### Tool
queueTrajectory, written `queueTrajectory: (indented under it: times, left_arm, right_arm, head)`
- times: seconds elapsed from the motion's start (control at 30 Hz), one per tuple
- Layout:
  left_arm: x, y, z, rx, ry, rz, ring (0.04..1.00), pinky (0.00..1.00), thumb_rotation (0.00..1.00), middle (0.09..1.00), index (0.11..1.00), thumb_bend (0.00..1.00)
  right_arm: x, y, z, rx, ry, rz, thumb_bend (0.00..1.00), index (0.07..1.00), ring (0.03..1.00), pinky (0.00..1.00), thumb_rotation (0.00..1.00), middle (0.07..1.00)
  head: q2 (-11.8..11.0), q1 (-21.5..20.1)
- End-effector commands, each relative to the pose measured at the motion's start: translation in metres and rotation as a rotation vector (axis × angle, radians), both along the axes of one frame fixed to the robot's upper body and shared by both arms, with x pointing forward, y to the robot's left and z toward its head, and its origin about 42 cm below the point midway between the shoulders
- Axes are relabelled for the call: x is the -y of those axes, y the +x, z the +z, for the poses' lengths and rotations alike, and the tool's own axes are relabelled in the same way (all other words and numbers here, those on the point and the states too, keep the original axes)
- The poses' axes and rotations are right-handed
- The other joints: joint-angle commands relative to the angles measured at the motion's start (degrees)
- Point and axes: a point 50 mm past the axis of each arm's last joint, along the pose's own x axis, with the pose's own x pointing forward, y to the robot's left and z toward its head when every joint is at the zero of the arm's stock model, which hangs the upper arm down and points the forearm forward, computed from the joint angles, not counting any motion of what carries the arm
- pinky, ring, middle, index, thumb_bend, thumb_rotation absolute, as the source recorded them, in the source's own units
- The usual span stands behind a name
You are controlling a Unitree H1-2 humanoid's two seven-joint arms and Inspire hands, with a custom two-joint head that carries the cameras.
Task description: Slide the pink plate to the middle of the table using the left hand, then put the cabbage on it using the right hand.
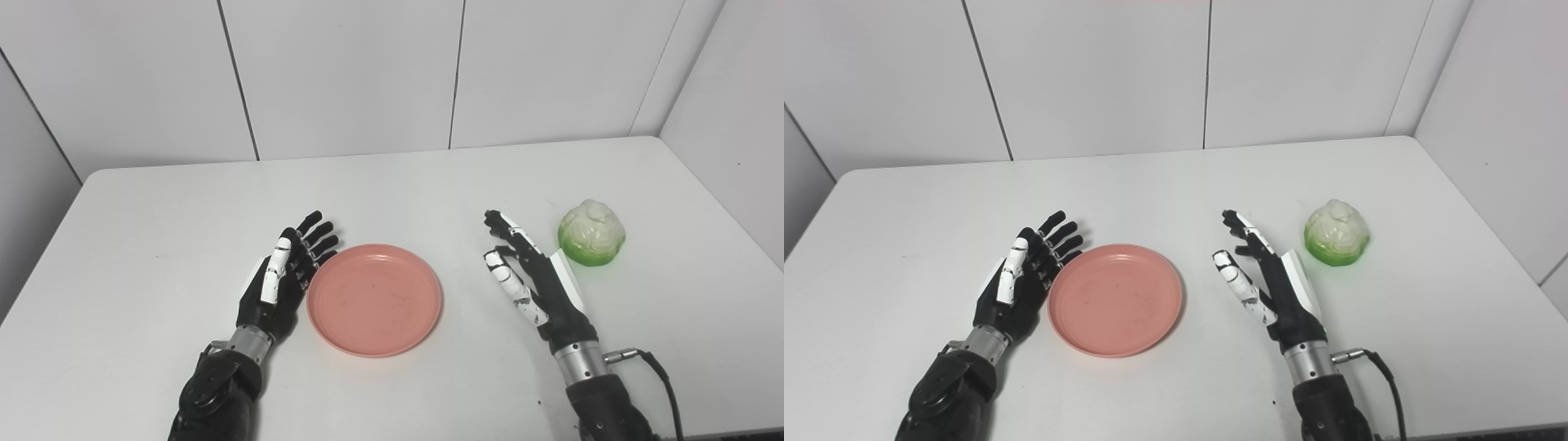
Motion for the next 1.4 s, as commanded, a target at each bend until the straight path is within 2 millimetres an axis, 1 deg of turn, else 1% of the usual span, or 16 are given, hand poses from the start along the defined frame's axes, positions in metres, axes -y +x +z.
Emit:
queueTrajectory:
  times: [0.0, 0.13, 0.23, 0.27, 0.37, 0.43, 0.53, 0.6, 0.7, 0.73, 0.77, 0.83, 0.93, 1.07, 1.17, 1.37]
  left_arm:
    - [-0.009, -0.01, -0.028, -0.134, 0.025, 0.012, 0.884, 0.87, 1.0, 0.898, 0.885, 0.45]
    - [-0.009, -0.008, -0.03, -0.14, 0.019, 0.012, 0.881, 0.87, 1.0, 0.898, 0.886, 0.45]
    - [-0.01, -0.007, -0.031, -0.144, 0.017, 0.015, 0.878, 0.87, 1.0, 0.896, 0.885, 0.46]
    - [-0.01, -0.007, -0.032, -0.143, 0.018, 0.017, 0.875, 0.87, 1.0, 0.894, 0.882, 0.46]
    - [-0.012, -0.006, -0.032, -0.139, 0.023, 0.018, 0.871, 0.85, 1.0, 0.892, 0.878, 0.46]
    - [-0.014, -0.006, -0.033, -0.14, 0.023, 0.016, 0.872, 0.85, 1.0, 0.893, 0.878, 0.46]
    - [-0.016, -0.006, -0.034, -0.143, 0.024, 0.013, 0.872, 0.85, 1.0, 0.891, 0.874, 0.46]
    - [-0.018, -0.005, -0.035, -0.147, 0.02, 0.012, 0.874, 0.86, 1.0, 0.89, 0.873, 0.47]
    - [-0.021, -0.004, -0.037, -0.15, 0.016, 0.011, 0.871, 0.85, 1.0, 0.885, 0.868, 0.47]
    - [-0.021, -0.004, -0.037, -0.151, 0.015, 0.011, 0.871, 0.85, 1.0, 0.885, 0.868, 0.47]
    - [-0.022, -0.004, -0.037, -0.152, 0.015, 0.011, 0.87, 0.85, 1.0, 0.884, 0.868, 0.47]
    - [-0.023, -0.004, -0.036, -0.153, 0.014, 0.011, 0.87, 0.85, 1.0, 0.884, 0.87, 0.48]
    - [-0.025, -0.003, -0.037, -0.154, 0.012, 0.01, 0.87, 0.85, 1.0, 0.885, 0.871, 0.47]
    - [-0.028, -0.003, -0.037, -0.154, 0.016, 0.009, 0.868, 0.85, 1.0, 0.884, 0.867, 0.46]
    - [-0.03, -0.003, -0.037, -0.154, 0.012, 0.009, 0.868, 0.85, 1.0, 0.883, 0.867, 0.46]
    - [-0.035, -0.002, -0.038, -0.152, 0.016, 0.014, 0.865, 0.85, 1.0, 0.879, 0.866, 0.46]
  right_arm:
    - [0.002, 0.006, 0.028, 0.085, -0.023, -0.008, 0.4, 0.877, 0.853, 0.77, 1.0, 0.867]
    - [0.01, 0.008, 0.044, 0.137, -0.063, -0.032, 0.36, 0.88, 0.832, 0.76, 1.0, 0.857]
    - [0.016, 0.011, 0.05, 0.148, -0.081, -0.057, 0.41, 0.883, 0.84, 0.78, 1.0, 0.864]
    - [0.017, 0.011, 0.052, 0.152, -0.091, -0.068, 0.45, 0.877, 0.841, 0.78, 1.0, 0.861]
    - [0.022, 0.014, 0.061, 0.175, -0.138, -0.086, 0.5, 0.879, 0.848, 0.79, 1.0, 0.865]
    - [0.023, 0.014, 0.067, 0.19, -0.171, -0.097, 0.5, 0.876, 0.844, 0.78, 1.0, 0.868]
    - [0.027, 0.015, 0.076, 0.227, -0.243, -0.13, 0.56, 0.872, 0.832, 0.74, 1.0, 0.861]
    - [0.03, 0.016, 0.08, 0.24, -0.269, -0.159, 0.59, 0.874, 0.832, 0.75, 0.99, 0.863]
    - [0.037, 0.017, 0.085, 0.25, -0.287, -0.196, 0.69, 0.895, 0.857, 0.78, 0.87, 0.892]
    - [0.04, 0.018, 0.087, 0.252, -0.294, -0.217, 0.69, 0.895, 0.858, 0.78, 0.86, 0.894]
    - [0.044, 0.019, 0.089, 0.258, -0.306, -0.24, 0.73, 0.895, 0.855, 0.78, 0.83, 0.897]
    - [0.053, 0.021, 0.09, 0.274, -0.332, -0.283, 0.79, 0.899, 0.859, 0.78, 0.77, 0.9]
    - [0.067, 0.025, 0.089, 0.259, -0.348, -0.334, 0.88, 0.942, 0.87, 0.76, 0.69, 0.926]
    - [0.081, 0.028, 0.088, 0.213, -0.375, -0.397, 0.94, 0.961, 0.853, 0.72, 0.67, 0.933]
    - [0.089, 0.03, 0.087, 0.181, -0.385, -0.427, 0.98, 0.975, 0.899, 0.79, 0.65, 0.955]
    - [0.101, 0.031, 0.081, 0.13, -0.4, -0.47, 1.0, 1.0, 0.919, 0.8, 0.63, 0.973]
  head:
    - [-0.1, 0.1]
    - [0.0, -1.0]
    - [0.0, -2.0]
    - [0.0, -2.0]
    - [0.1, -3.0]
    - [0.1, -3.6]
    - [0.2, -4.6]
    - [0.3, -4.9]
    - [0.3, -5.2]
    - [0.4, -5.3]
    - [0.4, -5.5]
    - [0.5, -5.9]
    - [0.5, -6.3]
    - [0.7, -6.9]
    - [0.7, -7.3]
    - [0.9, -8.1]
